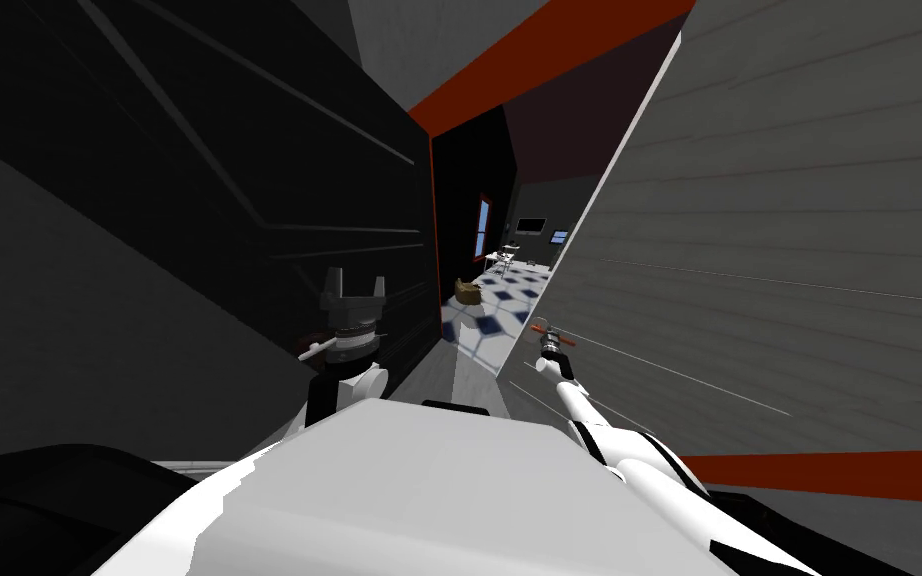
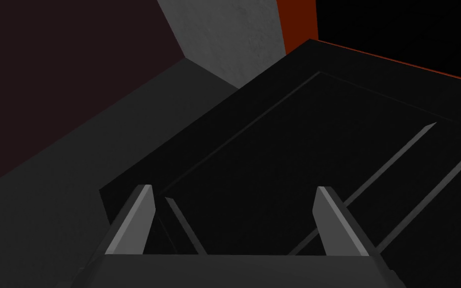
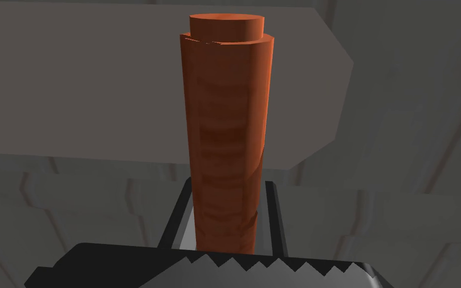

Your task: Pull the door open

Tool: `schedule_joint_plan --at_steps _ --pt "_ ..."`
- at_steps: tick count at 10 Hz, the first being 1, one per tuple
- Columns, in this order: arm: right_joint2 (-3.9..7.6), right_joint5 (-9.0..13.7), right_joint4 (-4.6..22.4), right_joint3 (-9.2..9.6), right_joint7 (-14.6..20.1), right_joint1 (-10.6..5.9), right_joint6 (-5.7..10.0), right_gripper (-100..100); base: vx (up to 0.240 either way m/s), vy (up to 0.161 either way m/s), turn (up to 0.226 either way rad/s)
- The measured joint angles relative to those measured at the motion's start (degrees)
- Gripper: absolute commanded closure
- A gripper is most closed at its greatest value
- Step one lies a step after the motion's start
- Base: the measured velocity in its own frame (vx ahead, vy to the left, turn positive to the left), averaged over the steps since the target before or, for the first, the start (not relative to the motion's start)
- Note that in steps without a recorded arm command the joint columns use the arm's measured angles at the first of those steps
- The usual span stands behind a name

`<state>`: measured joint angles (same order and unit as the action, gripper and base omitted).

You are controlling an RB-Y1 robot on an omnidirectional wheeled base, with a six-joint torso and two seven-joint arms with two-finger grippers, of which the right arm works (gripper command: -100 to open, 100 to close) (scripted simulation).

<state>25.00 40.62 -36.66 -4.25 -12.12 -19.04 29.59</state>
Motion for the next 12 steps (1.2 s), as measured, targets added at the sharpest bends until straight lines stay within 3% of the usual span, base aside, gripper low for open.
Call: schedule_joint_plan --at_steps 3,8,12 --pt "0.32 -0.54 -1.01 0.77 0.84 0.04 -0.21 100 -0.208 -0.041 0.095" --pt "0.81 -2.5 -3.01 4.09 4.3 1.37 -1.06 100 -0.255 -0.053 0.13" --pt "1.06 -3.43 -3.54 5.96 5.93 1.49 -1.27 100 -0.204 -0.029 0.086"
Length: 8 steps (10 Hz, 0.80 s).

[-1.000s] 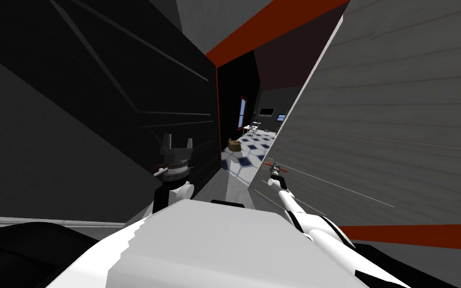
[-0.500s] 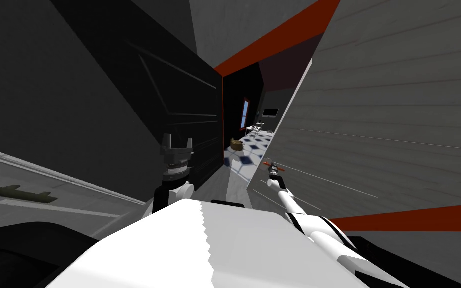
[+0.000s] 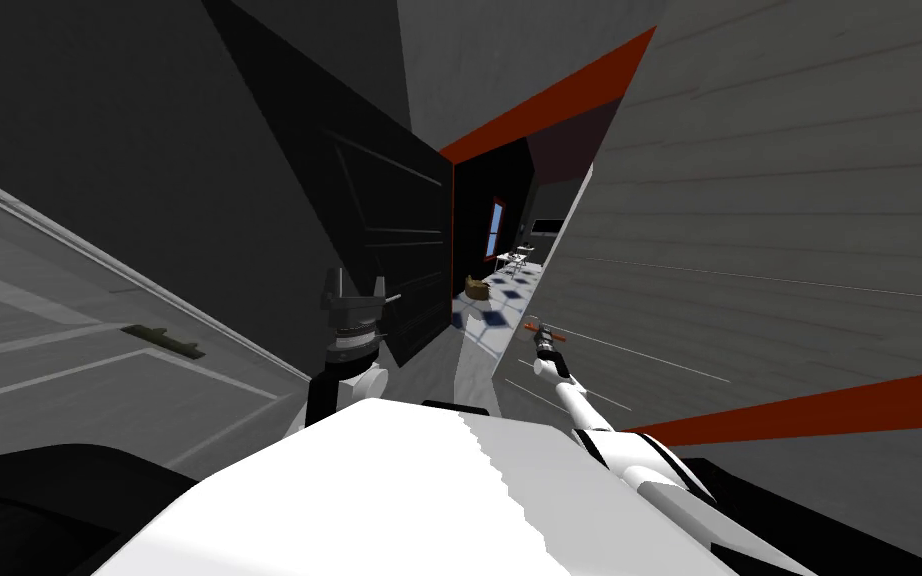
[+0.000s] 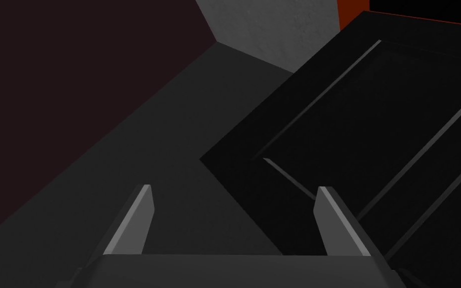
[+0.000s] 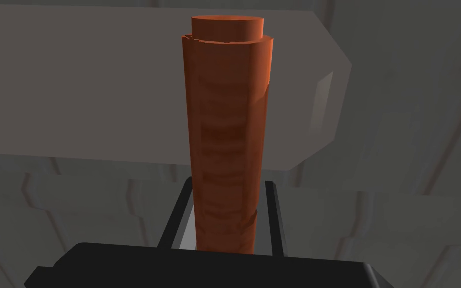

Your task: Pull the door open

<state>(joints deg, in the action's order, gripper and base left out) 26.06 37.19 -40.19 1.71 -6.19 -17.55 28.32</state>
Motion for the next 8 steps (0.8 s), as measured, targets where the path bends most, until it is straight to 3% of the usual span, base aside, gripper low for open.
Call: schedule_joint_plan --at_steps 6,8 --pt "1.45 -0.96 -2.49 3.84 3.37 1.38 0.08 100 -0.252 -0.065 0.128" --pt "1.78 -1.32 -2.75 5.19 4.57 1.46 0.38 100 -0.155 -0.054 0.079"
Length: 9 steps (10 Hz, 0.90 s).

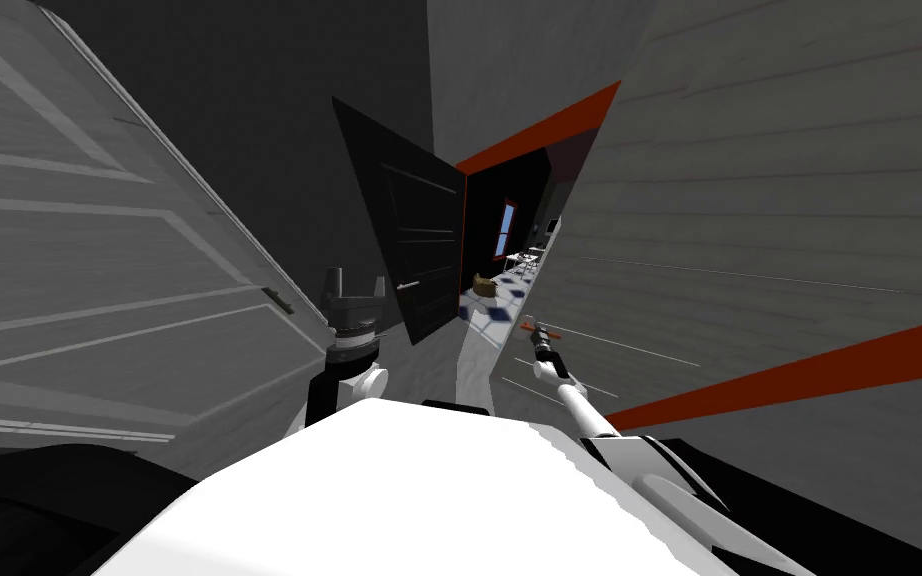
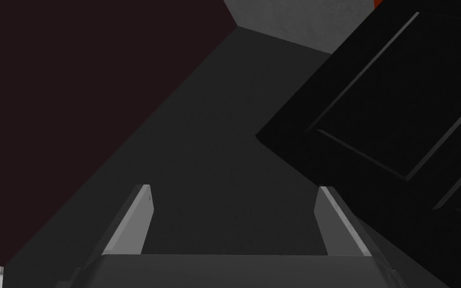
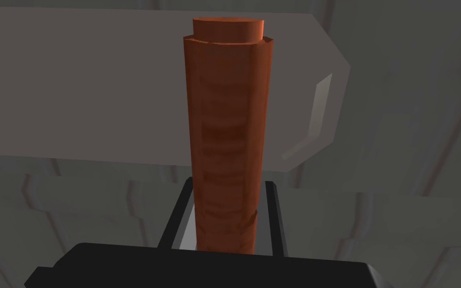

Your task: Pull the door open

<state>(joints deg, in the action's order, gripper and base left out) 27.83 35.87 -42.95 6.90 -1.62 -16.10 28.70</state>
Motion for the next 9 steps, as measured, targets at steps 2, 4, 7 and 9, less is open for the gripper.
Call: schedule_joint_plan --at_steps 2,4,7,9 --pt "0.08 -0.06 -0.23 0.58 0.28 0.19 -0.09 100 -0.194 -0.043 0.094" --pt "0.71 -0.07 -0.91 1.72 1.19 0.4 0.14 100 -0.195 -0.054 0.117" --pt "1.74 -0.09 -2.18 3.71 2.54 1.16 0.37 100 -0.218 -0.071 0.111" --pt "2.46 -0.17 -2.78 5.22 3.65 1.44 0.73 100 -0.209 -0.066 0.109"
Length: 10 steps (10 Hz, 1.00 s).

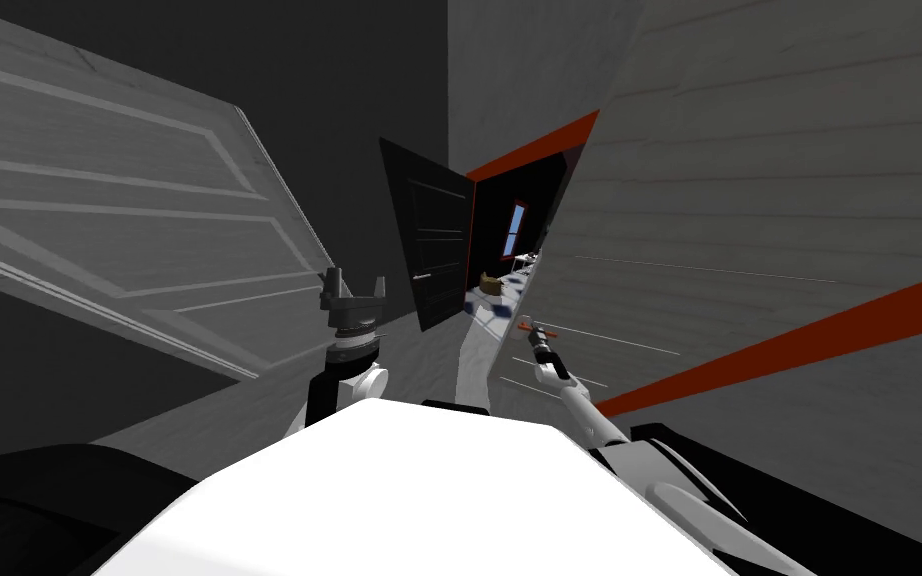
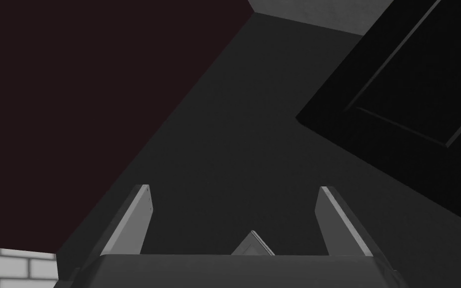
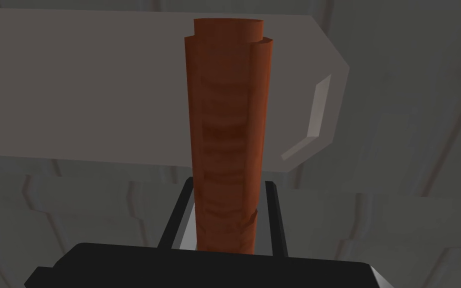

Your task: Pull the door open

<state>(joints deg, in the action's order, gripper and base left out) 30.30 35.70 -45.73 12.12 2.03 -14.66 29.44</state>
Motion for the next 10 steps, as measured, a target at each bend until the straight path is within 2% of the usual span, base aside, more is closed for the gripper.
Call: schedule_joint_plan --at_steps 3,5,8,10 --pt "0.75 -0.06 -0.93 1.61 1.07 0.48 0.12 100 -0.156 -0.039 0.047" --pt "0.93 -0.12 -1.41 1.64 1.22 1.07 -0.05 100 -0.152 -0.056 0.135" --pt "1.68 -0.5 -1.51 1.93 2.48 1.48 0.58 100 -0.188 -0.085 0.191" --pt "2.43 -0.79 -2.21 1.93 3.41 2.45 0.97 100 -0.218 -0.096 0.225"
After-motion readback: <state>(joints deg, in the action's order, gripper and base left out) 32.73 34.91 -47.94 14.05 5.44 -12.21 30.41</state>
